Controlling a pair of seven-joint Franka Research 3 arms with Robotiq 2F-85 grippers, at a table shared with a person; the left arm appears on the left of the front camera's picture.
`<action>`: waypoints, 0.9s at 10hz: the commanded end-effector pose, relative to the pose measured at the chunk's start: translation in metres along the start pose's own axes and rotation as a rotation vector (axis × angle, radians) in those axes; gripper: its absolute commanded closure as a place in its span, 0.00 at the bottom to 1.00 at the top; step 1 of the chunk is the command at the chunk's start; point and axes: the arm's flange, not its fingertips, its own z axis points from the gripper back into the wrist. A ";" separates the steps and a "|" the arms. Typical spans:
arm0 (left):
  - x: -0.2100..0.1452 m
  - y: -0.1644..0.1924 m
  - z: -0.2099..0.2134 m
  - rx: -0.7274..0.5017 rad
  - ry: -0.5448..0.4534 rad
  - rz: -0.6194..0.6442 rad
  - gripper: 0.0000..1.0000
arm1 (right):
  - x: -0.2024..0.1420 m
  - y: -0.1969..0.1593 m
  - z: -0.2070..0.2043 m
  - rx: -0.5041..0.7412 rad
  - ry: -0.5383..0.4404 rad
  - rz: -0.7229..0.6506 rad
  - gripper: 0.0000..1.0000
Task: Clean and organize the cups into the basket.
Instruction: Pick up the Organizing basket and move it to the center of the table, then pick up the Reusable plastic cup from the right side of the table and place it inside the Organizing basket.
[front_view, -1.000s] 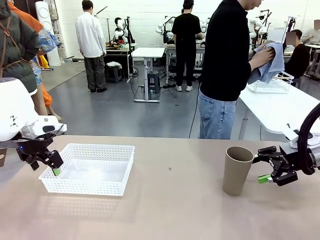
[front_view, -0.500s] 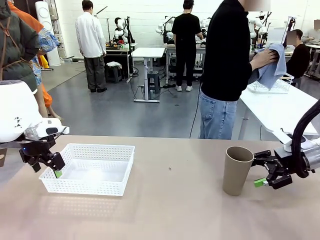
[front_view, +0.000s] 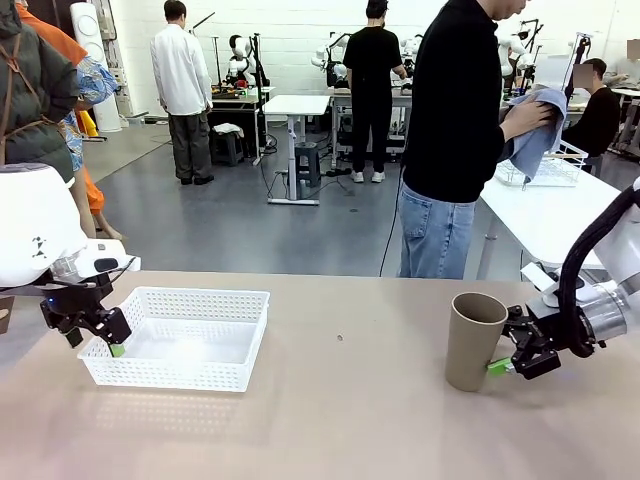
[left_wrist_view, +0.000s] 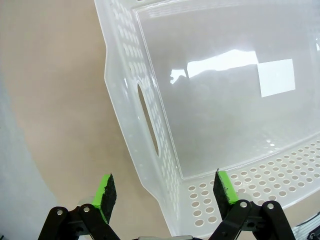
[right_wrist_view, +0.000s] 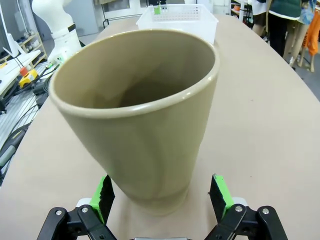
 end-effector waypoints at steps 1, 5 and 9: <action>0.005 -0.002 -0.001 0.031 0.022 0.004 0.00 | 0.005 -0.012 -0.010 -0.016 0.000 -0.014 0.00; 0.007 -0.001 -0.006 0.045 0.035 0.016 0.00 | 0.012 -0.017 -0.029 0.025 -0.002 -0.004 0.00; 0.007 -0.001 -0.009 0.050 0.041 0.018 0.00 | 0.019 -0.013 -0.040 0.048 -0.036 -0.012 0.00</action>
